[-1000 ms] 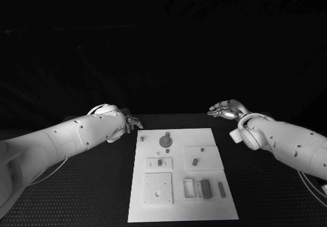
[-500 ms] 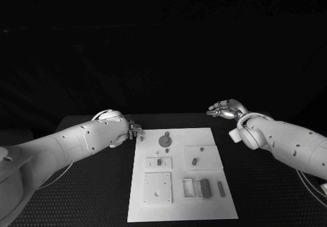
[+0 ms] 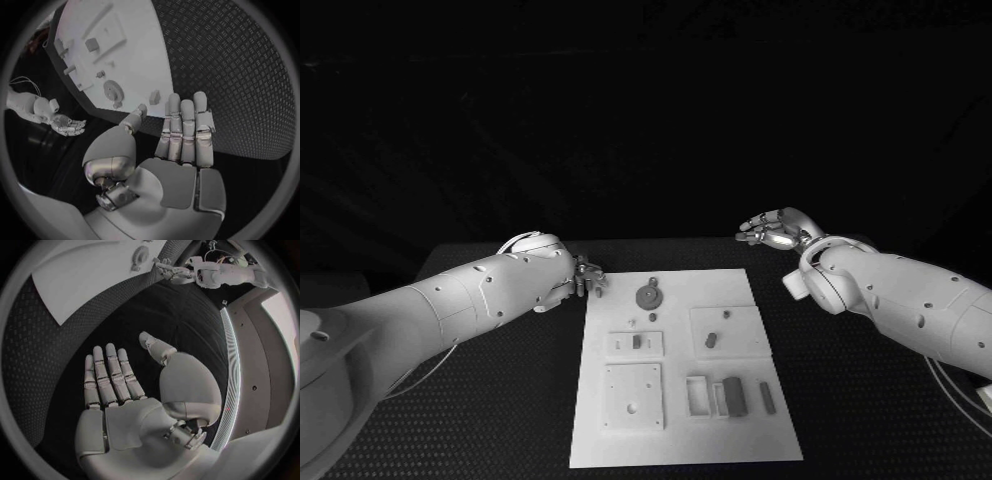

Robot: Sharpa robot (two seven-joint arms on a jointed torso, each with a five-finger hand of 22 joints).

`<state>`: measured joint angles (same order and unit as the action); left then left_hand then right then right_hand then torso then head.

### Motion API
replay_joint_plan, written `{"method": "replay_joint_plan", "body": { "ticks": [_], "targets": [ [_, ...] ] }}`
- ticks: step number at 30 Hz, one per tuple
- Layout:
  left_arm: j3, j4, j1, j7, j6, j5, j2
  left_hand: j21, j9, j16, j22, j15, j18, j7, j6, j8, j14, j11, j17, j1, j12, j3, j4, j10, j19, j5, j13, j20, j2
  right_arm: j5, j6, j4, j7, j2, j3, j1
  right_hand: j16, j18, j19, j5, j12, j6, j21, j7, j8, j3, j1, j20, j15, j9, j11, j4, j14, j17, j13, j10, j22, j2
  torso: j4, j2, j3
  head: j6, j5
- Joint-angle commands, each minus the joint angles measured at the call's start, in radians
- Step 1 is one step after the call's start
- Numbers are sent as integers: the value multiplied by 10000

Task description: Assemble the parts on the task board

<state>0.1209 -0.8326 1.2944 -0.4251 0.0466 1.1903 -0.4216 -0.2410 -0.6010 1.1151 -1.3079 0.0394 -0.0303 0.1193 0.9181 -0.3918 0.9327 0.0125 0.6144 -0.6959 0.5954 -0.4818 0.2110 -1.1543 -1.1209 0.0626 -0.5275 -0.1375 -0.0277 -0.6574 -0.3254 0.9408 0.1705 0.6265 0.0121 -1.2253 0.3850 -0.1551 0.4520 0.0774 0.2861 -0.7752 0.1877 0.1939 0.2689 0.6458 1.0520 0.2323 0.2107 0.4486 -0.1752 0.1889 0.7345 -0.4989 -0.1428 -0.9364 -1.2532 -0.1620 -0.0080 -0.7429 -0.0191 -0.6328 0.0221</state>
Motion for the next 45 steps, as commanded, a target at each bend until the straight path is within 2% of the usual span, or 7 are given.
{"method": "replay_joint_plan", "body": {
  "ticks": [1, 12, 16, 19, 35, 45],
  "targets": [
    [-3, -34, 3, 153, 183, -102, 15, -49, -14, 52, -229, 11, -125, -7, 58, 37, 97, 4, -16, -10, 44, -2, -76, -55, -72, -29, -15, 3, -24, -7, 123, -2, 133, -9, -2, 3, -39, 120, -59, 19, -33, 63, -67, -15, 27, -48, 88, -30, -9, -11, 7, -36, -72, -11, 11, 60, -16, 21, -1, 3, -3, 1, -3],
    [-2, -37, 2, 142, 361, -118, 8, -100, -39, 94, -234, 36, -122, -44, 169, 23, 124, -27, -30, -88, 70, -39, -57, -91, -89, -6, -9, -24, 92, -7, 132, 6, 130, -6, -2, 3, -46, 122, -59, 19, -33, 64, -77, -13, 33, -50, 91, -31, -7, -17, 6, -36, -77, -21, 18, 60, -29, 20, 3, 2, -12, -6, -7],
    [-2, -42, -10, 149, 385, -230, 43, -124, -48, 107, -233, 43, -113, -53, 202, 32, 124, -35, -43, -171, 73, -58, 10, -95, -82, -1, -1, -32, 184, -7, 138, 1, 130, -17, -2, 3, -48, 122, -58, 19, -33, 64, -80, -13, 35, -50, 92, -31, -6, -19, 6, -36, -79, -24, 20, 61, -32, 21, 1, -1, -4, -10, -8],
    [-2, -29, -25, 182, 437, -327, 65, -143, -58, 111, -228, 38, -92, -51, 225, 58, 108, -29, -70, -198, 57, -56, 40, -86, -53, -2, 23, -31, 441, -7, 140, -5, 128, -24, -2, 3, -49, 122, -57, 19, -33, 65, -82, -12, 36, -50, 92, -31, -5, -20, 6, -36, -79, -27, 21, 60, -35, 22, -1, 0, -3, -15, -4],
    [-1, 19, -50, 212, 508, -374, 88, -215, -109, 154, -224, 46, -80, -94, 384, 55, 137, -63, -121, -391, 54, -29, 345, -157, -50, 9, 69, -45, 679, -5, 158, -22, 136, -48, -2, 3, -58, 124, -54, 18, -34, 68, -95, -9, 42, -53, 91, -32, -2, -29, 3, -39, -86, -39, 30, 64, -50, 26, 7, -4, -7, -45, -9],
    [-1, 82, -51, 246, 491, -696, 125, -251, -139, 162, -213, 53, -72, -110, 446, 97, 150, -74, -181, -605, 24, -90, 622, -187, -41, 27, 121, -53, 1059, 5, 173, -20, 142, -57, -2, 3, -62, 125, -51, 18, -33, 69, -103, -7, 47, -55, 89, -32, 0, -34, 2, -42, -87, -47, 34, 63, -58, 30, -1, -4, -2, -74, -8]
  ]
}}
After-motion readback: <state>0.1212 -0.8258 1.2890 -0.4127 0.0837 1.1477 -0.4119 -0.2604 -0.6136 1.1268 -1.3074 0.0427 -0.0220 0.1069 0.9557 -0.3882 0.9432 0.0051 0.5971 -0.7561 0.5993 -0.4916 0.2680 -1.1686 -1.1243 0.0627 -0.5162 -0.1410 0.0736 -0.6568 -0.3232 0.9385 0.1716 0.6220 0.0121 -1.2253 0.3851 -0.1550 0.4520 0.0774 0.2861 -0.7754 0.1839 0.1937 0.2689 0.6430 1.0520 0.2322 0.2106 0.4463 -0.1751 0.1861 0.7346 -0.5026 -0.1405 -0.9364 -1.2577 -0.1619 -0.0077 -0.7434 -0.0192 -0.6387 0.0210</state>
